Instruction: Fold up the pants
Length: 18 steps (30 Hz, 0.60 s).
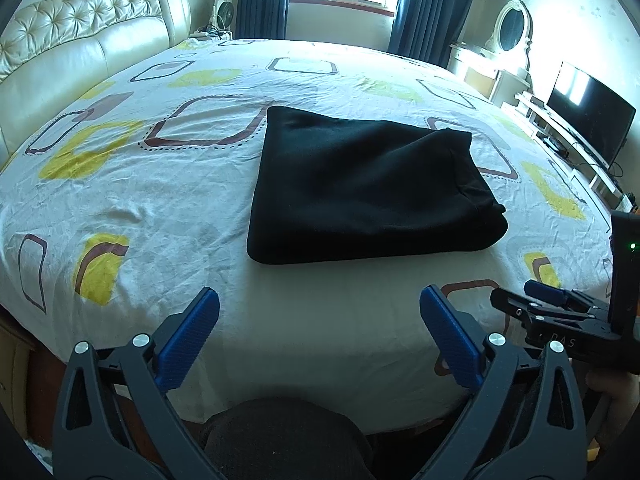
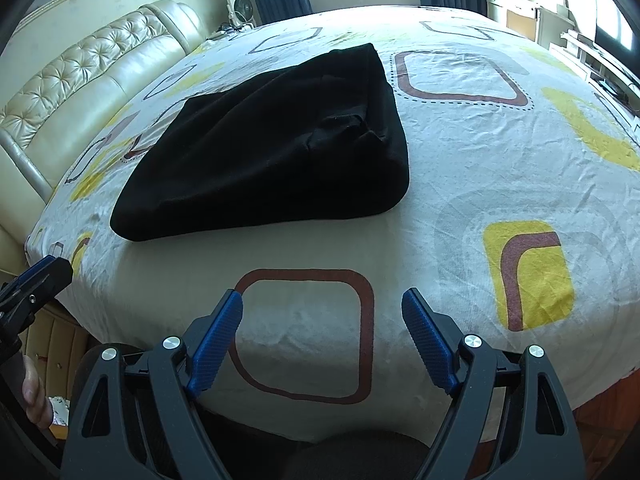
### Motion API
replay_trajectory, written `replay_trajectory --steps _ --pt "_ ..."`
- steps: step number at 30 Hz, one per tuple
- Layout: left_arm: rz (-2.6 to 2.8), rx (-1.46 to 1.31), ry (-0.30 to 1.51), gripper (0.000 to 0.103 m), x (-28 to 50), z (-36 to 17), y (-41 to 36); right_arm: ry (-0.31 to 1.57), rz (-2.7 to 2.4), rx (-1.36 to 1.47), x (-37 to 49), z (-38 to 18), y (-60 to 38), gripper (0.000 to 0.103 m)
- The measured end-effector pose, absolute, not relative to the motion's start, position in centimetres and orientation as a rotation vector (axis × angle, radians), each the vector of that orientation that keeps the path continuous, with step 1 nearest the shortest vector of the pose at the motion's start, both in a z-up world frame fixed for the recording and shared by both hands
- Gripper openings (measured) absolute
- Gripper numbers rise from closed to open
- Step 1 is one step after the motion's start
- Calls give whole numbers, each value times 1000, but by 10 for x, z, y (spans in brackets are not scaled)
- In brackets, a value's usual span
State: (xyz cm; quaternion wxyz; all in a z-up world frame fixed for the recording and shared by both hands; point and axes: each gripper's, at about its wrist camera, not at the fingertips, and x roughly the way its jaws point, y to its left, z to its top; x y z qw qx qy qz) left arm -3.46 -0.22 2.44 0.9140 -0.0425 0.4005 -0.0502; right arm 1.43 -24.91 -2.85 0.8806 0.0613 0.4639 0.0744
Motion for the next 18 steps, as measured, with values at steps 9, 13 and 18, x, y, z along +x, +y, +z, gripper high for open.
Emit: replay_trajectory --steps 9,13,18 --pt "-44 -89 828 100 -36 37 0 979 152 138 15 -32 -252 81" --pt "-60 -28 825 100 -21 44 6 995 165 162 18 -29 -255 81" --pt "19 8 820 100 43 41 66 962 181 217 49 -8 -277 81"
